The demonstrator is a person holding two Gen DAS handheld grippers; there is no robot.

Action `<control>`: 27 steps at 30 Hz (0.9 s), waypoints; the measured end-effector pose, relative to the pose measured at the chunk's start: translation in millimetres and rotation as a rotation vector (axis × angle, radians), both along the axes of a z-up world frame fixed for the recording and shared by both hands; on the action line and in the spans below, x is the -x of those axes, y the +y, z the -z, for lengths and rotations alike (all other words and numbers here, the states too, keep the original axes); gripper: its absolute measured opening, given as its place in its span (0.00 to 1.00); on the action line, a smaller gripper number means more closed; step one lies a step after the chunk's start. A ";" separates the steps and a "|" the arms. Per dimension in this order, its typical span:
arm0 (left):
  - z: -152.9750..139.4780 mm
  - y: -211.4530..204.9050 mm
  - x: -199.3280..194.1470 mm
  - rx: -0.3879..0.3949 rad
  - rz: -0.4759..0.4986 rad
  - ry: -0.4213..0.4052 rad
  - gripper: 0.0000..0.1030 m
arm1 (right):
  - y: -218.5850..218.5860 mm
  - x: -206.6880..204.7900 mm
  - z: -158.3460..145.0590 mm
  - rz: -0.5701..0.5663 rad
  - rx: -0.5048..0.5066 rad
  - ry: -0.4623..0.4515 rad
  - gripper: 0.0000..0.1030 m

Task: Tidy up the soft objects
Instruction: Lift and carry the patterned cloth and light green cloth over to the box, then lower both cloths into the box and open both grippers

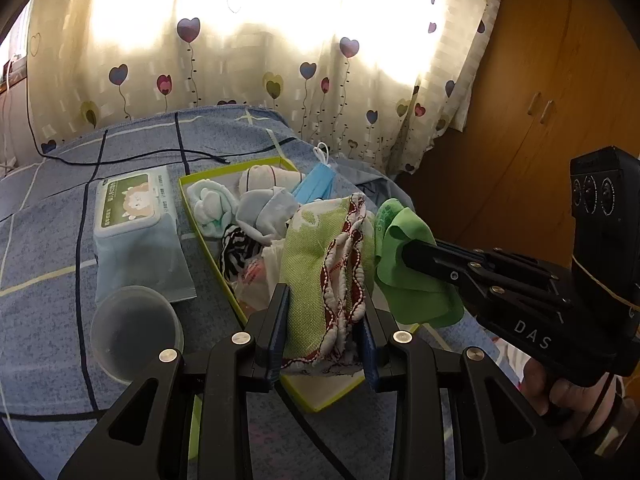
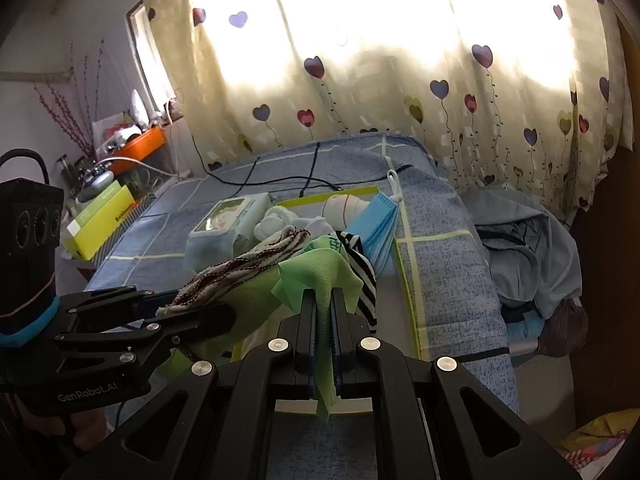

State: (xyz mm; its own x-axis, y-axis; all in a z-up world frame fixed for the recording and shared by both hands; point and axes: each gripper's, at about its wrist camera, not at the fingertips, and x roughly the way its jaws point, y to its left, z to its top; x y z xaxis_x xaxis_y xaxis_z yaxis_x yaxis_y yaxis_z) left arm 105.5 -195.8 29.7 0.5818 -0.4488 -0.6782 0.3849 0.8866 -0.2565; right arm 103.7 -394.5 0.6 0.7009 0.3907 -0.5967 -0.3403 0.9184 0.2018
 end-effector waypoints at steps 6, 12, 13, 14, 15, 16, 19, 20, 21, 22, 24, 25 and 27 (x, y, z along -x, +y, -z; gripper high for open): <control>6.6 -3.1 -3.0 -0.011 -0.001 0.018 0.32 | -0.9 -2.0 6.6 -0.005 -0.006 0.016 0.06; 11.6 -8.1 -7.9 -0.030 -0.005 0.038 0.32 | -3.9 -6.3 15.7 0.002 -0.016 0.038 0.06; 12.1 -8.6 -8.6 -0.032 -0.007 0.041 0.32 | -4.7 -6.9 16.8 0.002 -0.016 0.040 0.06; 12.9 -8.9 -9.3 -0.034 -0.008 0.044 0.32 | -5.2 -7.5 17.6 0.003 -0.016 0.042 0.06; 13.3 -9.5 -9.9 -0.035 -0.007 0.052 0.32 | -6.0 -8.7 18.5 0.005 -0.016 0.045 0.06; 13.6 -10.2 -10.6 -0.036 -0.007 0.053 0.32 | -6.1 -9.9 19.2 0.006 -0.016 0.047 0.06; 16.7 -11.9 -12.2 -0.043 -0.004 0.059 0.32 | -5.4 -13.4 23.1 0.006 -0.015 0.056 0.06; 18.0 -12.6 -12.7 -0.046 -0.002 0.061 0.32 | -4.5 -14.6 24.5 0.003 -0.015 0.059 0.06; 19.0 -13.6 -13.1 -0.050 0.000 0.064 0.32 | -3.8 -15.6 25.9 0.002 -0.015 0.062 0.06; 20.4 -14.5 -13.8 -0.054 0.003 0.067 0.32 | -2.9 -16.8 27.8 0.000 -0.015 0.067 0.06; 22.8 -16.8 -15.2 -0.062 0.011 0.073 0.32 | -1.8 -19.3 31.3 0.001 -0.012 0.077 0.06; 23.7 -18.0 -15.7 -0.065 0.015 0.075 0.32 | -1.5 -20.0 32.6 0.002 -0.011 0.080 0.06; 24.9 -20.2 -17.9 -0.073 0.022 0.077 0.32 | -2.6 -22.1 35.5 0.004 -0.012 0.086 0.06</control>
State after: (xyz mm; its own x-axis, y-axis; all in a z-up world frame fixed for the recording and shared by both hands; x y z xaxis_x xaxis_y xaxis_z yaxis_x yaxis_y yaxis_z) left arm 123.4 -216.0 4.8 0.5174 -0.4085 -0.7519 0.3858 0.8957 -0.2211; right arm 125.8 -397.1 -35.0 0.6489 0.3959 -0.6498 -0.3180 0.9169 0.2411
